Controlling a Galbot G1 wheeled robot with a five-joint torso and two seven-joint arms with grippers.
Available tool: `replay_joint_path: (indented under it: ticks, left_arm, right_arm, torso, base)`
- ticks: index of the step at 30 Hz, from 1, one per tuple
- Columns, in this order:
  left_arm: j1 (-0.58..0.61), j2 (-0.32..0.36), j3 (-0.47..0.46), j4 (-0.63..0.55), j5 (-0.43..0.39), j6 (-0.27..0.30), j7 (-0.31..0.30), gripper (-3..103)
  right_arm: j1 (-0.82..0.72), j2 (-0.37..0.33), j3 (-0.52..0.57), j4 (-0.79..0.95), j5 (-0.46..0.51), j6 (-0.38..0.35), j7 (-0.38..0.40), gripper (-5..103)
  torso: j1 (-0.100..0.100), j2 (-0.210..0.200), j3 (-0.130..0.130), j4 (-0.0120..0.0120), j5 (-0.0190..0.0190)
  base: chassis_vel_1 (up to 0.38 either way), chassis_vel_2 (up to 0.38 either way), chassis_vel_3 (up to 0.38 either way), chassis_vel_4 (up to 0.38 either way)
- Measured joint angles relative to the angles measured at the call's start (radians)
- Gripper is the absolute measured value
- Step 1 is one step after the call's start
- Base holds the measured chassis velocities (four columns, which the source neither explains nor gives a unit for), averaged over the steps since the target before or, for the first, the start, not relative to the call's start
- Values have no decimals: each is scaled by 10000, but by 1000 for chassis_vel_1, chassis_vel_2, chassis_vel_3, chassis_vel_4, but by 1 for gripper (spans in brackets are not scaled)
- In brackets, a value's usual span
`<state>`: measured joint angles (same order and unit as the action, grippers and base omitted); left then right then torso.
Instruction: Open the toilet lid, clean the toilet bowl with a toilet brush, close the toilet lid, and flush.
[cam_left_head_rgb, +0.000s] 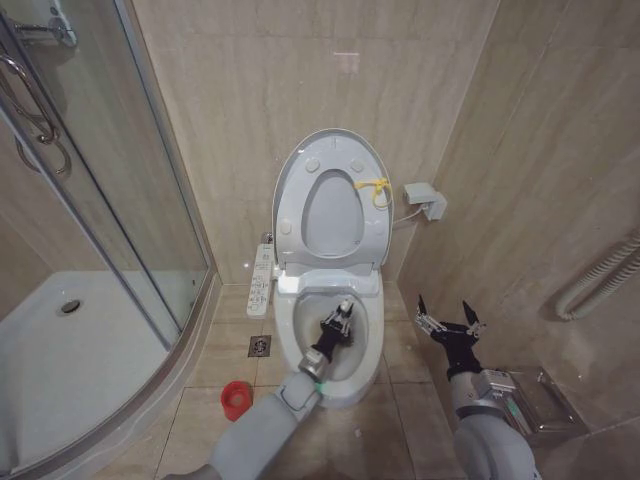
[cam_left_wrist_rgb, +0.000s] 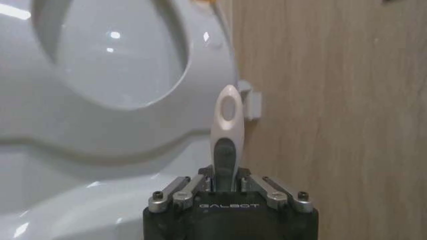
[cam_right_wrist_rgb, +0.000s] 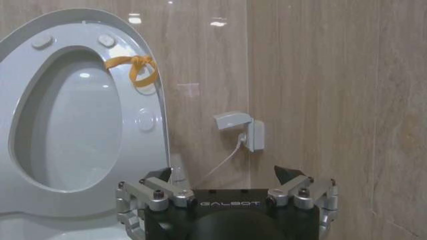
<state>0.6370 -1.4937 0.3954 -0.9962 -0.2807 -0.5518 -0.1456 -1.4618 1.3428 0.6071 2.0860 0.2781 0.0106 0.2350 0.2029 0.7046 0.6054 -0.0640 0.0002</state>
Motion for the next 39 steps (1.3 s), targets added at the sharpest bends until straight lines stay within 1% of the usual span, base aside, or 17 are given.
replay_joint_path:
  ticks: [3,6,8,11,14,16,17,18,21,24,30,31,34,35,36,39]
  left_arm:
    - [78,-7,102,-448,0,95,-46,19]
    - [199,171,160,-659,-3,145,-35,19]
    - [207,226,154,-548,3,100,-17,19]
    - [183,433,121,-26,7,-31,79,19]
    - [100,517,72,259,6,-108,166,19]
    - [-19,587,-50,602,4,-139,209,19]
    - [-56,589,-73,630,4,-140,212,19]
    - [-95,585,-68,574,5,-140,213,19]
    - [-83,550,-52,279,5,-127,200,19]
    - [89,464,57,-406,12,-93,171,19]
    - [303,534,142,-741,33,-88,191,19]
    - [305,556,140,-683,46,-100,208,19]
    - [191,717,50,19,84,-241,372,19]
    - [191,717,50,19,84,-241,372,19]
    - [97,754,-22,322,96,-275,390,19]
    - [12,780,-108,584,138,-298,404,19]
  right_arm:
    - [0,0,0,0,0,0,0,100]
    - [0,0,0,0,0,0,0,100]
    - [1,0,0,0,0,0,0,100]
    - [1,0,0,0,0,0,0,100]
    - [0,0,0,0,0,0,0,100]
    - [0,0,0,0,0,0,0,100]
    - [0,0,0,0,0,0,0,100]
    - [0,0,0,1,0,0,0,100]
    - [0,0,0,0,0,0,0,100]
    - [0,0,0,0,0,0,0,100]
    - [0,0,0,0,0,0,0,100]
    - [0,0,0,0,0,0,0,100]
    - [0,1,0,0,0,0,0,100]
    - [0,1,0,0,0,0,0,100]
    - [0,0,0,1,0,0,0,100]
    - [0,0,0,0,0,0,0,100]
  torso:
    - [0,0,-1,-5,-2]
    - [-1,0,-1,-2,-1]
    - [-1,1,-1,-1,-2]
    - [0,0,0,2,-2]
    - [-2,1,-2,-3,-6]
    - [0,-1,1,3,3]
    - [1,-1,1,4,1]
    - [1,-1,1,-2,-4]
    - [2,-2,2,-1,0]
    - [1,-1,1,-5,-3]
    - [0,-1,0,1,-2]
    - [0,-1,-1,0,-3]
    - [0,-1,-1,0,-3]
    - [0,-1,-1,0,-3]
    - [0,-1,0,-1,-3]
    - [1,-2,1,2,2]
  base:
    - [0,0,0,0]
    - [0,0,0,0]
    - [0,0,0,0]
    - [0,0,0,0]
    - [0,0,0,0]
    - [0,0,0,0]
    - [0,0,0,0]
    - [0,0,0,0]
    - [0,0,0,0]
    - [0,0,0,0]
    - [0,0,0,0]
    - [0,0,0,0]
    - [0,0,0,0]
    - [0,0,0,0]
    - [0,0,0,0]
    - [0,0,0,0]
